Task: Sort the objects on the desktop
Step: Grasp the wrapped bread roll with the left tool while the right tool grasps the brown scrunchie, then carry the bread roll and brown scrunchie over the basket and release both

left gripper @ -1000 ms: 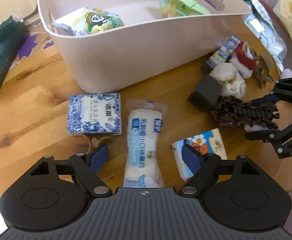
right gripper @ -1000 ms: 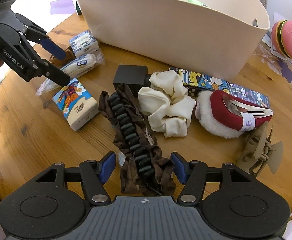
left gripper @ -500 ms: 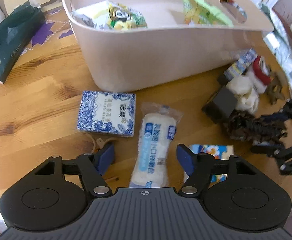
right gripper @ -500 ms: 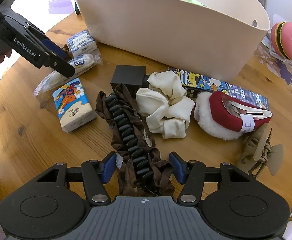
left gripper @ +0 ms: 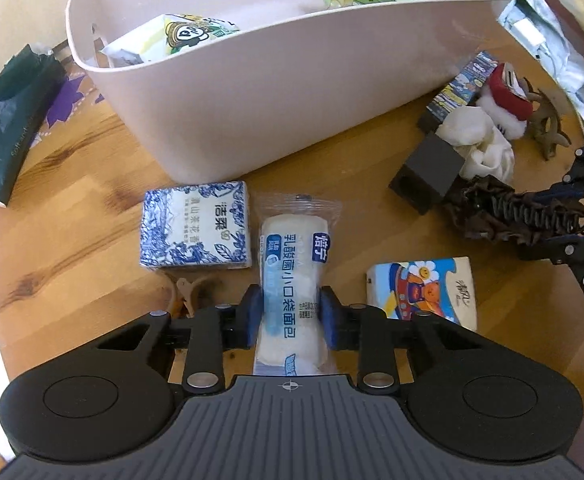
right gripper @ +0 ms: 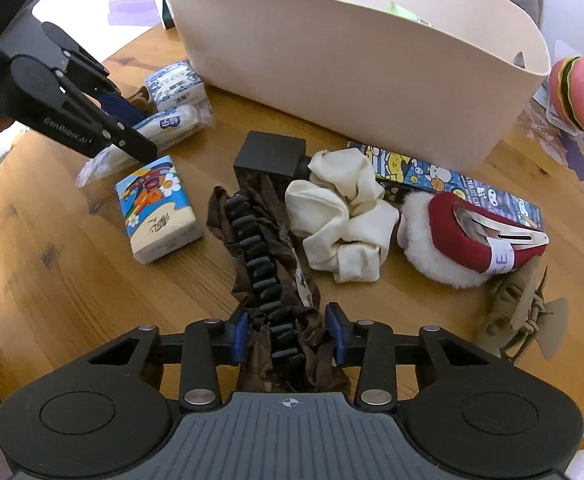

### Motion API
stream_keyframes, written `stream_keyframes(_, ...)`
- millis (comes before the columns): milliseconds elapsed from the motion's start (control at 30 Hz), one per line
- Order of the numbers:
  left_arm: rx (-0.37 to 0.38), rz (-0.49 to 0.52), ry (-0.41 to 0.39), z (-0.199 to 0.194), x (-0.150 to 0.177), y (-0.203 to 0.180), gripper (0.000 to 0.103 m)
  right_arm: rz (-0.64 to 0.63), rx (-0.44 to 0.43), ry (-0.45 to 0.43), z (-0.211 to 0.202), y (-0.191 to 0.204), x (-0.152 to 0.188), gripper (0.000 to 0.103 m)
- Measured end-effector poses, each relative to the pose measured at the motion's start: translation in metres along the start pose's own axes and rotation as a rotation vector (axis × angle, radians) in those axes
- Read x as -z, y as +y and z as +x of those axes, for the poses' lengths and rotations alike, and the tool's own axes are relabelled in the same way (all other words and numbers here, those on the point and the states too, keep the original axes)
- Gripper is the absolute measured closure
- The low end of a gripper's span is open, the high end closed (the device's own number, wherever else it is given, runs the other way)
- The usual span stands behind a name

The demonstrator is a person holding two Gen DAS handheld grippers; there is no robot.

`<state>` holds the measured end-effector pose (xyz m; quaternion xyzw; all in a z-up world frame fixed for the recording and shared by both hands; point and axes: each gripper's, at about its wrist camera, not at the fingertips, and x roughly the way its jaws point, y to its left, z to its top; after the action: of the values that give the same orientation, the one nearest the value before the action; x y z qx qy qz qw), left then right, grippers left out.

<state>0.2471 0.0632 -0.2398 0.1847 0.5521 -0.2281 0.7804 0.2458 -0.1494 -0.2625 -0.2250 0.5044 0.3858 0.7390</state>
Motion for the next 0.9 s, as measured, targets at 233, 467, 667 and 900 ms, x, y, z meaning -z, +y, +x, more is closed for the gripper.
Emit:
stream_keyframes(233,0.053,-0.008,0.004,-0.008,0.012,-0.011,0.076,0.018,-0.005,-0.03,-0.014,0.002,0.007,0.075)
stream_keyframes(467,0.068,-0.041,-0.007,-0.02,0.028,-0.011,0.076,0.057,-0.005,-0.057,-0.024,-0.003,0.015,0.075)
stream_keyframes(667,0.072,-0.06,-0.059,-0.044,0.029,-0.008,0.077,0.066,-0.014,-0.1,-0.047,-0.003,0.015,0.075)
stream_keyframes(900,0.074,-0.087,-0.124,-0.072,0.022,0.002,0.077,0.055,-0.007,-0.153,-0.075,-0.011,0.006,0.075)
